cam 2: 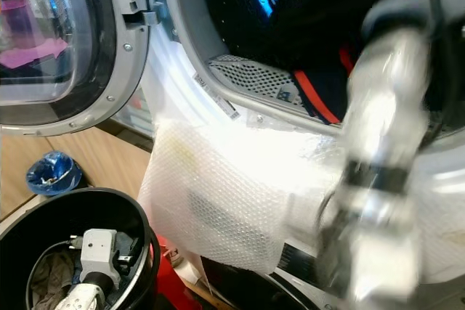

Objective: Clothes washing

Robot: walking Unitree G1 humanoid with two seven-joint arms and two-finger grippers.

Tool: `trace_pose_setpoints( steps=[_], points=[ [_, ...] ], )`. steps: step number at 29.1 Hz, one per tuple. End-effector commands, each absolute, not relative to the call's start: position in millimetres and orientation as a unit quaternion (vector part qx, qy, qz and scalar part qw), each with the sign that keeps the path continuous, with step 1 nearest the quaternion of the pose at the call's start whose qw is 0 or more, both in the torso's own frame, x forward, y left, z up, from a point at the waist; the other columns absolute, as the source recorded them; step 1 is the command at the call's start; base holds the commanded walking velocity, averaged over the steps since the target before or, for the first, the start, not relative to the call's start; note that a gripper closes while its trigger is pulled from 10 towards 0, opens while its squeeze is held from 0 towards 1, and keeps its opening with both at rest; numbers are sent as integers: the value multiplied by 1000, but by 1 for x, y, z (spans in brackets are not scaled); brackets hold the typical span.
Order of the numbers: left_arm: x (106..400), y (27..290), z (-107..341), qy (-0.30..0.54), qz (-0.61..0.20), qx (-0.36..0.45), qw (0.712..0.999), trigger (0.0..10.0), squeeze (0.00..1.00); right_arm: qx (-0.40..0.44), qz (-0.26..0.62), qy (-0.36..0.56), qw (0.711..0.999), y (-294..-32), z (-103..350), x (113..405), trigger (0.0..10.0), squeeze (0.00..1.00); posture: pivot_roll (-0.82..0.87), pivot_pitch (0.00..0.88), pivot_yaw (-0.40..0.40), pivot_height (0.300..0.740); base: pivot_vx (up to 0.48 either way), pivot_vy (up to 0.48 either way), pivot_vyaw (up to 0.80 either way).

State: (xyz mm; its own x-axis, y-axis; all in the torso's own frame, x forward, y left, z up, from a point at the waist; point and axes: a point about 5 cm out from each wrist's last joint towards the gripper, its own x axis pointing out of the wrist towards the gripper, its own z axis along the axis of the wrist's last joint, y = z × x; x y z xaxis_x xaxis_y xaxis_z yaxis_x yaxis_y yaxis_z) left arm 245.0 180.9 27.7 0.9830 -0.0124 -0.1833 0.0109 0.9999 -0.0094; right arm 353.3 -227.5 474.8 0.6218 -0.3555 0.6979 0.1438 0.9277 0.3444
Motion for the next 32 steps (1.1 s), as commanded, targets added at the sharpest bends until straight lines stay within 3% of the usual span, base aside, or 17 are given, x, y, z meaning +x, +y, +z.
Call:
trace_pose_setpoints(
  steps=[1,3,5,7,10,11,12,18,19,32],
  points=[
    [247,178,33,79,-14,4,997,10000,0,93,-186,-373,904,-232,466,365,0,0,-53,24,3,740,0,0,0],
    [247,179,32,80,-17,6,997,10000,0,15,-301,-323,897,-248,478,365,0,0,-54,19,1,740,0,0,0],
    [248,179,32,80,-17,7,997,10000,0,8,-325,-289,901,-252,475,368,0,0,-53,15,-3,740,0,0,0],
    [248,178,32,81,-16,7,997,10000,0,-28,-333,-267,904,-250,472,371,0,0,-53,14,-4,740,0,0,0],
    [247,174,30,90,-25,5,996,10000,0,-67,-248,-201,945,-225,449,393,0,0,-54,17,-5,740,0,0,0],
    [247,173,29,93,-28,4,995,10000,0,-70,-233,-184,952,-218,439,399,9020,0,-54,18,-4,740,0,0,0],
    [246,172,28,95,-30,4,995,10000,0,-67,-224,-173,957,-216,432,402,10000,0,-54,20,-1,740,0,0,0],
    [246,171,27,101,-35,6,994,10000,0,-28,-206,-156,966,-213,422,406,10000,0,-56,21,7,740,0,0,0],
    [246,172,27,102,-36,6,994,10000,0,-26,-188,-159,969,-210,425,406,10000,1000,-59,22,8,740,0,0,0],
    [249,168,27,105,-47,4,993,10000,0,-40,-201,-209,956,-236,454,389,10000,1000,-78,32,15,740,0,0,0]
  ],
)
